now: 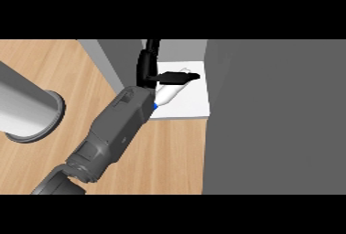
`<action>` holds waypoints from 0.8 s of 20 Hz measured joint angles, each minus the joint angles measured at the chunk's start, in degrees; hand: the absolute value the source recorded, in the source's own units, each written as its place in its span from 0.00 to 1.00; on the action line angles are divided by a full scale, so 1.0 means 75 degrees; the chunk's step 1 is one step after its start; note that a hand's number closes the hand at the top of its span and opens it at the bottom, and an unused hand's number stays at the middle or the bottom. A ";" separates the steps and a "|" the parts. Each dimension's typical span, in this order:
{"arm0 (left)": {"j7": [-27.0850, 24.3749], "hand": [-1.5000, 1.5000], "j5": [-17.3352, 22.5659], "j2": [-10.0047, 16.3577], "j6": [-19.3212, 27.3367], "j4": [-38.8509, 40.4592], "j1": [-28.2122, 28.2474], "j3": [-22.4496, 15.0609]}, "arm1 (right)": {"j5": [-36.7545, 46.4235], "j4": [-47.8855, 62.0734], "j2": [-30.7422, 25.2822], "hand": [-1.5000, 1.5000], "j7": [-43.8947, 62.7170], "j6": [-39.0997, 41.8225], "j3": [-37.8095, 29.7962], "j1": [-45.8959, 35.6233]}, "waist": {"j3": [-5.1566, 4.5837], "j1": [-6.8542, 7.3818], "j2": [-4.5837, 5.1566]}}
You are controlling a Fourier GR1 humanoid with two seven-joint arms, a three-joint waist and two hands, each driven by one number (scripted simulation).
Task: Pick up the bottled water, place it into the cabinet and close the cabinet
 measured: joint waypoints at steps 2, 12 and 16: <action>0.0015 0.00 0.0108 -0.0006 -0.0119 -0.0427 0.0415 -0.0246 | 0.0005 -0.0044 0.0015 0.00 0.0090 -0.0060 0.0057 -0.0025 | -0.0001 0.0035 -0.0016; 0.0329 0.00 0.0572 -0.0014 -0.0767 -0.3326 0.2458 -0.1529 | 0.0196 -0.0123 0.0104 0.00 0.0199 -0.0287 0.0297 0.0062 | 0.0000 0.0205 -0.0066; 0.0538 0.00 0.0432 0.0029 -0.0640 -0.4706 0.3357 -0.2000 | 0.0346 -0.0136 0.0119 0.00 0.0100 -0.0304 0.0469 0.0235 | 0.0001 0.0248 -0.0084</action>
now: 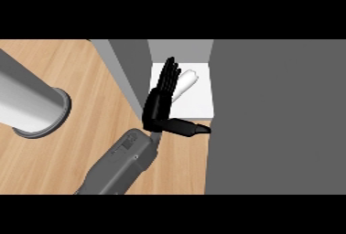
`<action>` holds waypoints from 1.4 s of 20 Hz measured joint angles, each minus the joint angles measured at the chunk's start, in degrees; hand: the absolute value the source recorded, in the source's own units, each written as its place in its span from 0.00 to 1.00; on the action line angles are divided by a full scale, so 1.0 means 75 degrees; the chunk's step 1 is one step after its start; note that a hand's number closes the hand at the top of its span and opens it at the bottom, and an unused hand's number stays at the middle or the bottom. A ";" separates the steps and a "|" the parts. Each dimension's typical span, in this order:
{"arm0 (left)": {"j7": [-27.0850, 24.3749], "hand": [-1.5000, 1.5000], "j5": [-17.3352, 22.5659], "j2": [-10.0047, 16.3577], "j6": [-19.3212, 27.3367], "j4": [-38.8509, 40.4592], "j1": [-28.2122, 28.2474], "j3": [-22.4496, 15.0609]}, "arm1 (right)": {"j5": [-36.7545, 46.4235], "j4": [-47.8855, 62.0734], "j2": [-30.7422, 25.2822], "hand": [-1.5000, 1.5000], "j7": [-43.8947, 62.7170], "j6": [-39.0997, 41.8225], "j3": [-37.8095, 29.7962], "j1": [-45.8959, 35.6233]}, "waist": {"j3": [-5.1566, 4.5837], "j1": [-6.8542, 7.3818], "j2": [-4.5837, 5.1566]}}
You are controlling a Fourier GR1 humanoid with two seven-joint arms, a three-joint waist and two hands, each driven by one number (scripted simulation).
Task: Pick up the bottled water, place it into the cabinet and close the cabinet
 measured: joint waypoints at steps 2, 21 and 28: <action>0.0070 0.00 -0.0035 0.0166 -0.0145 -0.0584 0.0451 -0.0145 | 0.0095 -0.0025 -0.0045 0.00 -0.0045 0.0026 0.0066 0.0056 | 0.0000 -0.0005 0.0007; 0.0671 0.00 0.0116 0.2537 -0.0517 -0.4968 0.4268 -0.0282 | 0.0776 -0.0264 -0.1928 1.00 -0.0428 0.1601 0.0914 0.0065 | -0.0014 0.0011 -0.0019; 0.0646 0.00 0.0765 0.3211 -0.0947 -0.5927 0.5339 0.0318 | 0.0944 -0.0302 -0.2248 1.00 -0.0112 0.1634 0.1895 -0.0234 | -0.0041 0.0087 -0.0031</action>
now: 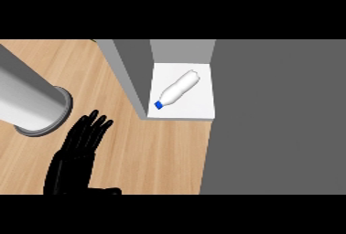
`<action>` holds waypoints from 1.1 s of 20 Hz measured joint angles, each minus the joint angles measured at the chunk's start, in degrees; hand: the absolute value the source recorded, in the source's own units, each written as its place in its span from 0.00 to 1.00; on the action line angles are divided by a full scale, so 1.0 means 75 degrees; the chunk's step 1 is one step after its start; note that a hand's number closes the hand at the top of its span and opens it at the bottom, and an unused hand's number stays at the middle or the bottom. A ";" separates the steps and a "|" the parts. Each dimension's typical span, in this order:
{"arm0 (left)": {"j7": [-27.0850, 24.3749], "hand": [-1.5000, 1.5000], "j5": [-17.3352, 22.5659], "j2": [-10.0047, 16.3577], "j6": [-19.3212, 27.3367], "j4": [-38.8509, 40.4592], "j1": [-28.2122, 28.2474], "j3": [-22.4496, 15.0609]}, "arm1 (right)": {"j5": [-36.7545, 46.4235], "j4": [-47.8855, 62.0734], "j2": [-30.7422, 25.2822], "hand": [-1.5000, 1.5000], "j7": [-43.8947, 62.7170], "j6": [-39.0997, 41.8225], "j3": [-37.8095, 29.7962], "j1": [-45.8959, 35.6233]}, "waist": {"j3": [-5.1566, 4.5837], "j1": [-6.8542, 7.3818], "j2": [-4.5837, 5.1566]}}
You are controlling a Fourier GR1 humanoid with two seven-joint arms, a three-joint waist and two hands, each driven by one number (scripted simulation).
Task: Pick up the bottled water, place it into the cabinet and close the cabinet
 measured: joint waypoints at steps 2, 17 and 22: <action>0.0016 0.00 0.0188 0.0164 -0.0117 -0.0196 0.0235 0.0177 | 0.0051 0.0002 -0.0121 1.00 0.0187 0.0018 0.0270 -0.0175 | -0.0007 0.0023 -0.0006; -0.0015 0.00 0.1164 0.1363 -0.1296 -0.0922 0.1526 0.1343 | 0.0140 0.0037 -0.0170 1.00 0.1046 -0.0898 0.1000 -0.1232 | -0.0063 0.0455 0.0058; 0.0003 0.00 0.1374 0.1650 -0.1752 -0.0961 0.1725 0.1565 | 0.0056 0.0070 -0.0117 1.00 0.1292 -0.0966 0.1057 -0.1588 | -0.0070 0.0712 0.0149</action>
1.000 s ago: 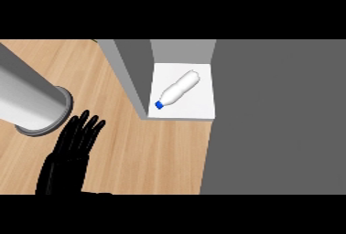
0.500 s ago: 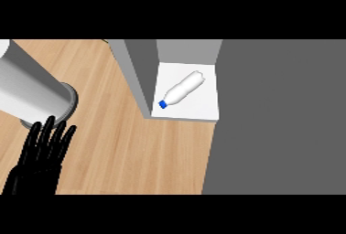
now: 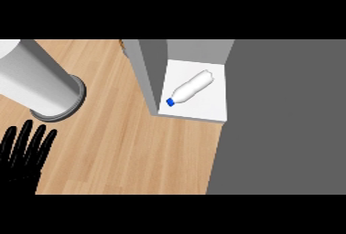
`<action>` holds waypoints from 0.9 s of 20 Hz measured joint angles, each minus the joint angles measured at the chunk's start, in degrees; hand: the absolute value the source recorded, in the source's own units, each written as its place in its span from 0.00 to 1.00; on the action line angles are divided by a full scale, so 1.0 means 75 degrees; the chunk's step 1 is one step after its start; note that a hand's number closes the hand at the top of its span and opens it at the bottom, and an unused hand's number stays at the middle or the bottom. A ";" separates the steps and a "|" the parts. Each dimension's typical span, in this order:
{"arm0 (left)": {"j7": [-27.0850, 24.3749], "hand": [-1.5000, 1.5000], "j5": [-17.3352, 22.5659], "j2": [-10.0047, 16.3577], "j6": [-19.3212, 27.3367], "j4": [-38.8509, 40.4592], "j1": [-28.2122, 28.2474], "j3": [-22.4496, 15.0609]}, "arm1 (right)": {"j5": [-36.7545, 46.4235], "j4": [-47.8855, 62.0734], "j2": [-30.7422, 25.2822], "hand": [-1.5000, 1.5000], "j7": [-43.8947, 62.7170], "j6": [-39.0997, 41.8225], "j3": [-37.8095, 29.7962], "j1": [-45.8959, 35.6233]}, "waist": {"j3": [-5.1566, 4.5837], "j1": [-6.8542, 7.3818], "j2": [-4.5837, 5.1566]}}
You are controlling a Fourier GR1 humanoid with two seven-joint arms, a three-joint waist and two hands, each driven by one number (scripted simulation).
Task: Pick up the bottled water, place it into the cabinet and close the cabinet
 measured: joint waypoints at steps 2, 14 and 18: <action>-0.0004 0.00 0.0072 0.0133 -0.0185 0.0009 0.0047 0.0128 | -0.0033 0.0010 0.0014 1.00 0.0119 0.0003 0.0001 -0.0189 | 0.0000 0.0087 0.0031; 0.0093 0.00 0.0362 0.0616 -0.0923 -0.0044 0.0088 0.0482 | -0.0226 0.0022 -0.0117 1.00 0.0755 0.0254 -0.0059 -0.1208 | -0.0040 0.0686 0.0180; 0.0179 0.00 0.0426 0.0734 -0.1045 -0.0026 0.0036 0.0539 | -0.0277 0.0009 -0.0390 1.00 0.0810 0.0514 -0.0261 -0.1706 | -0.0065 0.0915 0.0190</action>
